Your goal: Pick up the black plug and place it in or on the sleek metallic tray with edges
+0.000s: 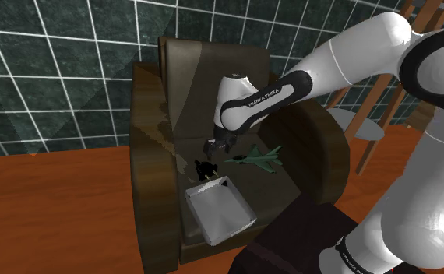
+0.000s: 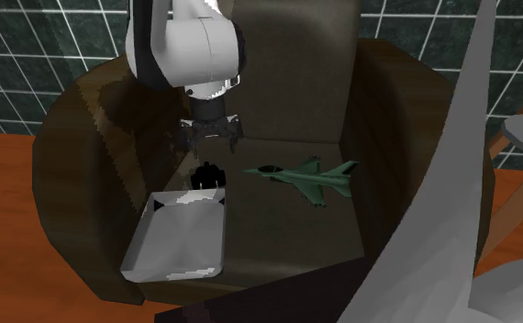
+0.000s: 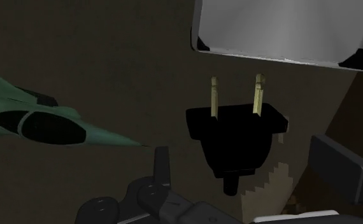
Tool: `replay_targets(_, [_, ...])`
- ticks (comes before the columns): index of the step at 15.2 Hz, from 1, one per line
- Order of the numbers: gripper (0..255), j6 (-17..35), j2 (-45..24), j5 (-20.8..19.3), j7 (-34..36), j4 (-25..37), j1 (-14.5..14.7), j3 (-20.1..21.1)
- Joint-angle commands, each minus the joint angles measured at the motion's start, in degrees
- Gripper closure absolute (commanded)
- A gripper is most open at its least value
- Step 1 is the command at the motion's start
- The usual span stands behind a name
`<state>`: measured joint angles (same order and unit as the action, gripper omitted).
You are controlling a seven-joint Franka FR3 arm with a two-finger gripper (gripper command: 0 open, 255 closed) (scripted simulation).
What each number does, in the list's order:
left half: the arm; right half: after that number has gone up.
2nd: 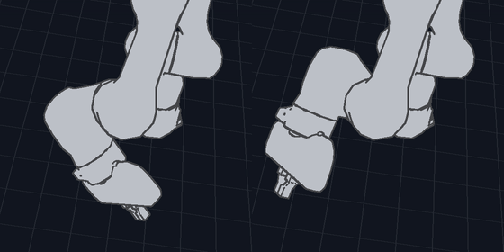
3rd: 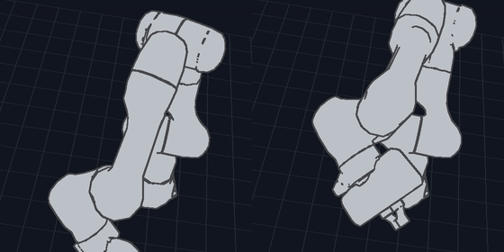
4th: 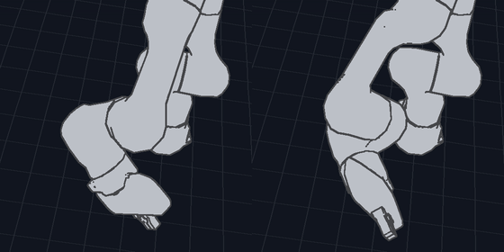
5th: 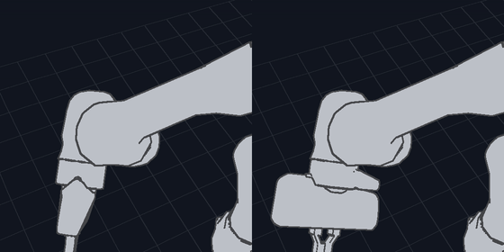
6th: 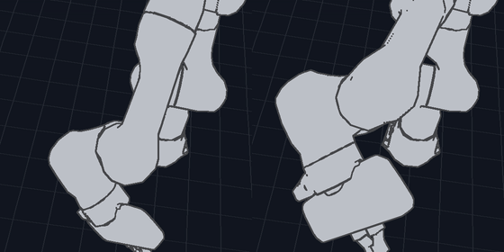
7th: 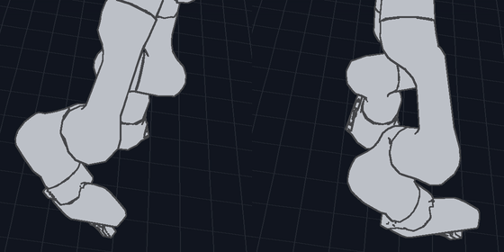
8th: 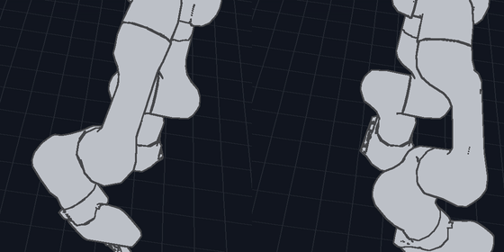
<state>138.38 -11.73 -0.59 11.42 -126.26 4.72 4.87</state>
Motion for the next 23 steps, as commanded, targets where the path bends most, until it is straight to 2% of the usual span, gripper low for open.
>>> replay_targets(1, [0,1.5,-4.6,-0.5,0.4,3.2,0.4,0.1])
replay_targets(5, [0,3.6,-13.5,-1.3,1.0,10.1,1.3,0.1])
replay_targets(13, [0,7.9,-18.9,-1.9,1.4,11.2,1.8,-0.2])
replay_targets(21, [0,7.9,-18.8,-1.9,1.4,11.2,1.8,-0.2])
replay_targets(22, [255,7.9,-18.8,-1.9,1.4,11.2,1.8,-0.2])
replay_targets(23, [255,7.9,-18.8,-1.9,1.4,11.2,1.8,-0.2])
